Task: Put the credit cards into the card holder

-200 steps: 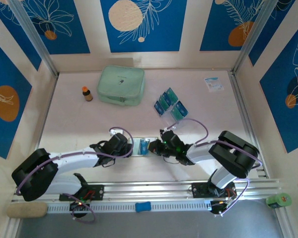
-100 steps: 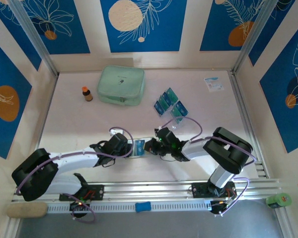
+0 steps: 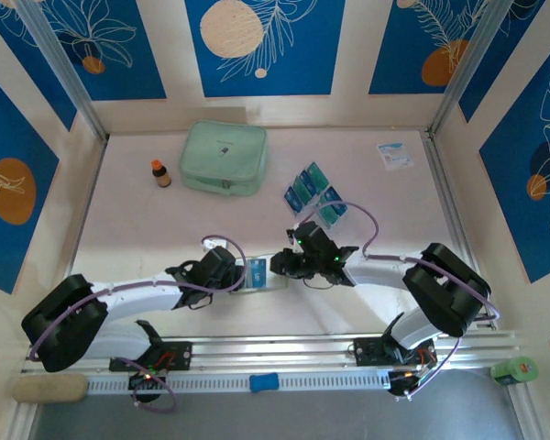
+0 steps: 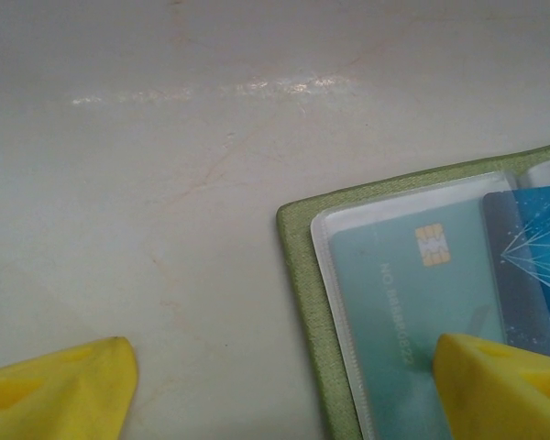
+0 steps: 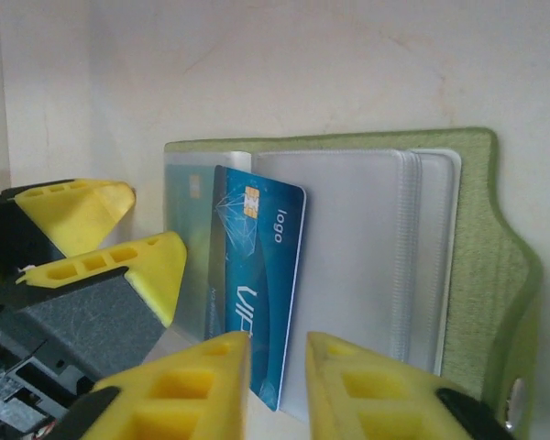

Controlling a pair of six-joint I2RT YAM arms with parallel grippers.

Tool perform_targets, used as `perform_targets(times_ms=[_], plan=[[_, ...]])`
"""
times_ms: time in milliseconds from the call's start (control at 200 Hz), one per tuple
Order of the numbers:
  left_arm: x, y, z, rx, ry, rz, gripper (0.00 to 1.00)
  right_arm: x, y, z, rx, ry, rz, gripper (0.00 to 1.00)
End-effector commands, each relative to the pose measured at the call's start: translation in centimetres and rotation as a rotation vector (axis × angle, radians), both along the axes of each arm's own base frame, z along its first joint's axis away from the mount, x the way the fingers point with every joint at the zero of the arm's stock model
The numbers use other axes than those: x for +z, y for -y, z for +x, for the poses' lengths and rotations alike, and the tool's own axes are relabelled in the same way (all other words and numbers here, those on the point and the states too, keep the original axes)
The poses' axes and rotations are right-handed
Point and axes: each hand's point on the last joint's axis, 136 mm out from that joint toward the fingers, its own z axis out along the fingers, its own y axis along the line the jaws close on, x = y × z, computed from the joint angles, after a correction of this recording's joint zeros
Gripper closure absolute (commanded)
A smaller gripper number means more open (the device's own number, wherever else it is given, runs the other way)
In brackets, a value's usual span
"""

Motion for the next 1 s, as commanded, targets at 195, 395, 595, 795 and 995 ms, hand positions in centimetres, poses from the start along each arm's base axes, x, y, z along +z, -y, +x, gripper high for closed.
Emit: perform_targets(times_ms=[195, 395, 595, 795, 995], plan=[[-1.0, -1.2, -0.6, 0.026, -0.021, 0.028, 0.15, -0.1, -1.3, 0.3, 0.09, 0.004, -0.067, 0.9], [-0.9, -1.2, -0.5, 0.028, -0.019, 0.026, 0.15, -1.3, -2.4, 0.4, 0.116, -0.02, -0.087, 0.91], [-0.8, -1.1, -0.5, 0.028, -0.017, 0.021, 0.15, -2.6, -4.6, -0.2, 0.171, -0.058, -0.098, 0.93], [0.5, -1.0, 0.0, 0.042, 0.015, 0.002, 0.14, -3.0, -6.2, -0.8, 0.205, -0.073, -0.106, 0.95], [1.8, -1.1, 0.4, 0.062, 0.044, -0.012, 0.13, -2.0, -6.3, -0.6, 0.204, -0.065, -0.085, 0.95]])
